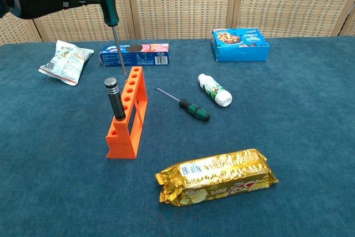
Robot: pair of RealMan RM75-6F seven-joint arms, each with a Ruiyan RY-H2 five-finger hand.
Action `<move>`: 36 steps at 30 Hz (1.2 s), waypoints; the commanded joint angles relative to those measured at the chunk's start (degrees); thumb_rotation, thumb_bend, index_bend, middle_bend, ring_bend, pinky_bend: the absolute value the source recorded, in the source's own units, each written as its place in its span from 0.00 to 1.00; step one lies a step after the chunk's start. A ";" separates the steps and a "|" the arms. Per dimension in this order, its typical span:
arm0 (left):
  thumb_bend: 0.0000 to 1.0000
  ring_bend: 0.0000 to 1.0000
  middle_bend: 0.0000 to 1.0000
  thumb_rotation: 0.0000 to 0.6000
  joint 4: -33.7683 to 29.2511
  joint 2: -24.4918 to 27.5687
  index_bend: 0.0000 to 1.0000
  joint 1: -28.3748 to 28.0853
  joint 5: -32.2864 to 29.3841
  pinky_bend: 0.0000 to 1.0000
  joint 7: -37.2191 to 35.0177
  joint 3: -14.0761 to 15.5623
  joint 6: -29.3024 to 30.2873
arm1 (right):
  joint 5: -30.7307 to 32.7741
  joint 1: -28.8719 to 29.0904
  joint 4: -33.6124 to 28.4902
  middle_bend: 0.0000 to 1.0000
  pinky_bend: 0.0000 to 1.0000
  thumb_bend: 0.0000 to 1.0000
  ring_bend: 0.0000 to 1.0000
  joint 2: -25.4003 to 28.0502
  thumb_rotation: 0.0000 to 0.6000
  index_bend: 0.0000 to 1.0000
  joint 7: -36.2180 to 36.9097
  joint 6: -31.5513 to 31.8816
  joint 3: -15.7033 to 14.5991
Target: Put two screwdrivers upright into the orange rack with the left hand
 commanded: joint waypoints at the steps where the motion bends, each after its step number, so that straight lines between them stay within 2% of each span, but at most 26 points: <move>1: 0.50 0.00 0.00 1.00 0.55 -0.59 0.69 -0.39 -0.64 0.00 -0.62 0.18 -0.64 | 0.12 0.03 0.07 0.00 0.00 0.00 0.00 -0.02 1.00 0.00 -0.07 -0.03 0.07; 6: 0.50 0.00 0.00 1.00 1.31 -1.46 0.69 -0.77 -0.78 0.00 -2.48 -0.02 -1.00 | 0.24 -0.01 0.06 0.00 0.00 0.00 0.00 0.01 1.00 0.00 -0.01 -0.01 0.12; 36: 0.50 0.00 0.00 1.00 3.73 -3.70 0.69 -2.34 -2.29 0.00 -0.58 0.61 -1.82 | 0.33 -0.12 0.02 0.00 0.00 0.00 0.00 0.45 1.00 0.00 0.78 0.03 0.24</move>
